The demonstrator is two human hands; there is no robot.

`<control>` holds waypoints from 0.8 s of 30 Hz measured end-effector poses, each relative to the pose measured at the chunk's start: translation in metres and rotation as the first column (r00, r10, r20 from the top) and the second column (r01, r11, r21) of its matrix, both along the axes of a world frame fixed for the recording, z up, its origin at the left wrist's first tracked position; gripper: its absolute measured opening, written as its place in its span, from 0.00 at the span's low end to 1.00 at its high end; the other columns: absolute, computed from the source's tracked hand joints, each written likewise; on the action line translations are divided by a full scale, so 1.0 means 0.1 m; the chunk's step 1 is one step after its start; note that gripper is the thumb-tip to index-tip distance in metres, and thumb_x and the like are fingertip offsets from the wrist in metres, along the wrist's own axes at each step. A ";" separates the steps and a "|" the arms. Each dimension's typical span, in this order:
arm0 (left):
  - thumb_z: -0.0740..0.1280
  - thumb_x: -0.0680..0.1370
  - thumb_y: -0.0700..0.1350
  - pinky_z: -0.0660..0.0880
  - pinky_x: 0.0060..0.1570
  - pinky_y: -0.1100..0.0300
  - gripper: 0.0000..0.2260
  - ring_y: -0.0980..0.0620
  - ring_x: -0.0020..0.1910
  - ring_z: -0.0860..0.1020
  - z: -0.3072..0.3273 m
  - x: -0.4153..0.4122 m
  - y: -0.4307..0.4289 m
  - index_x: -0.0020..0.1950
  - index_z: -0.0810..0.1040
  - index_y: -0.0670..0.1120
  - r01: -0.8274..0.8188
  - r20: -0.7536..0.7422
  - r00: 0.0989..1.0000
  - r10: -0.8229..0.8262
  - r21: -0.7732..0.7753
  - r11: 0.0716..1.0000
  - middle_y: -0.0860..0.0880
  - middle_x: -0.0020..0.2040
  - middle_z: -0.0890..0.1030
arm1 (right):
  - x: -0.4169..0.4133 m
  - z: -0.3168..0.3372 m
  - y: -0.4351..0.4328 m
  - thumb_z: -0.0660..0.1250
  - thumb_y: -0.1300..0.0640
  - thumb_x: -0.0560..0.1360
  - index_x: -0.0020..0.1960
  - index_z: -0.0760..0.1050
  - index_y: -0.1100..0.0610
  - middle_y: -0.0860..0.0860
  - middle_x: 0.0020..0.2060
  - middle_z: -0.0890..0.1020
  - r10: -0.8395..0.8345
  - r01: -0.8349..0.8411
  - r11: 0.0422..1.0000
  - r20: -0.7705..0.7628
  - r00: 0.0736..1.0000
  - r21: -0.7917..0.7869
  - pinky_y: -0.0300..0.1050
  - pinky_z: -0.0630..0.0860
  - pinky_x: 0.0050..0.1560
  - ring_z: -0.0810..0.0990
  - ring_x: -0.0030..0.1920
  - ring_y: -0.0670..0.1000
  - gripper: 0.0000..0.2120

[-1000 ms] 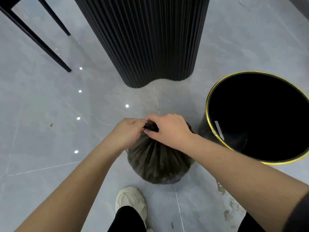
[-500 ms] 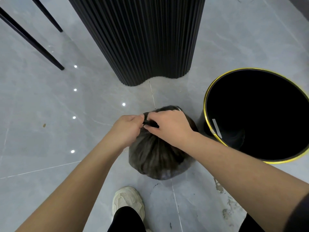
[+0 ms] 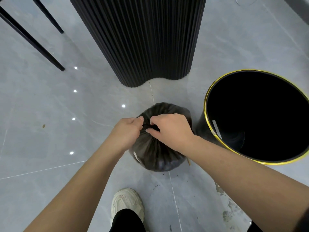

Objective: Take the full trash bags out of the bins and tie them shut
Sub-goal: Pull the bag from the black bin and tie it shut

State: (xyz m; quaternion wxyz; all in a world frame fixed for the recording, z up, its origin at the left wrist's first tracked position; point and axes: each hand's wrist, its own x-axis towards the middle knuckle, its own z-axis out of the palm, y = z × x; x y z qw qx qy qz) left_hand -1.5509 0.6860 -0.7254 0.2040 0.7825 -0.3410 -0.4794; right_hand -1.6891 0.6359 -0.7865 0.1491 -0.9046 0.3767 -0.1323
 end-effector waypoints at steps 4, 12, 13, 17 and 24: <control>0.58 0.80 0.49 0.54 0.21 0.64 0.18 0.57 0.19 0.56 0.00 0.02 0.00 0.31 0.61 0.48 0.001 -0.013 1.000 -0.001 -0.008 1.000 0.55 0.21 0.60 | 0.02 0.02 -0.03 0.71 0.49 0.70 0.35 0.72 0.57 0.52 0.35 0.74 -0.003 0.002 1.000 0.068 0.998 0.007 0.45 0.66 0.34 0.75 0.37 0.54 0.14; 0.58 0.80 0.51 0.56 0.22 0.63 0.18 0.57 0.17 0.59 0.00 0.01 -0.03 0.32 0.64 0.46 0.027 -0.004 1.000 -0.027 0.003 1.000 0.54 0.21 0.62 | -0.02 0.08 0.00 0.60 0.44 0.77 0.52 0.72 0.52 0.47 0.37 0.78 -0.034 0.035 0.999 -0.018 0.999 0.031 0.44 0.65 0.33 0.77 0.38 0.53 0.11; 0.58 0.80 0.51 0.56 0.22 0.64 0.18 0.56 0.18 0.58 0.00 0.01 -0.03 0.32 0.64 0.46 0.027 -0.004 1.000 -0.027 0.003 1.000 0.54 0.22 0.62 | -0.01 0.08 0.00 0.61 0.45 0.77 0.48 0.73 0.52 0.47 0.36 0.77 -0.029 0.029 0.999 -0.014 0.999 0.018 0.43 0.63 0.31 0.77 0.38 0.52 0.11; 0.58 0.80 0.50 0.55 0.21 0.64 0.19 0.56 0.17 0.58 0.01 0.04 -0.03 0.30 0.61 0.48 0.019 -0.008 1.000 -0.019 -0.002 1.000 0.55 0.20 0.61 | 0.00 0.03 -0.03 0.69 0.49 0.72 0.37 0.75 0.57 0.51 0.37 0.75 0.002 -0.003 1.000 0.072 0.997 0.010 0.42 0.63 0.36 0.72 0.39 0.50 0.12; 0.58 0.80 0.50 0.55 0.22 0.64 0.20 0.56 0.19 0.57 0.02 0.06 0.00 0.29 0.61 0.48 0.042 0.000 0.999 -0.042 0.009 0.999 0.55 0.21 0.61 | -0.03 0.08 0.00 0.63 0.43 0.75 0.47 0.69 0.52 0.46 0.31 0.73 -0.012 0.011 0.999 0.015 1.000 0.047 0.44 0.65 0.31 0.73 0.32 0.49 0.13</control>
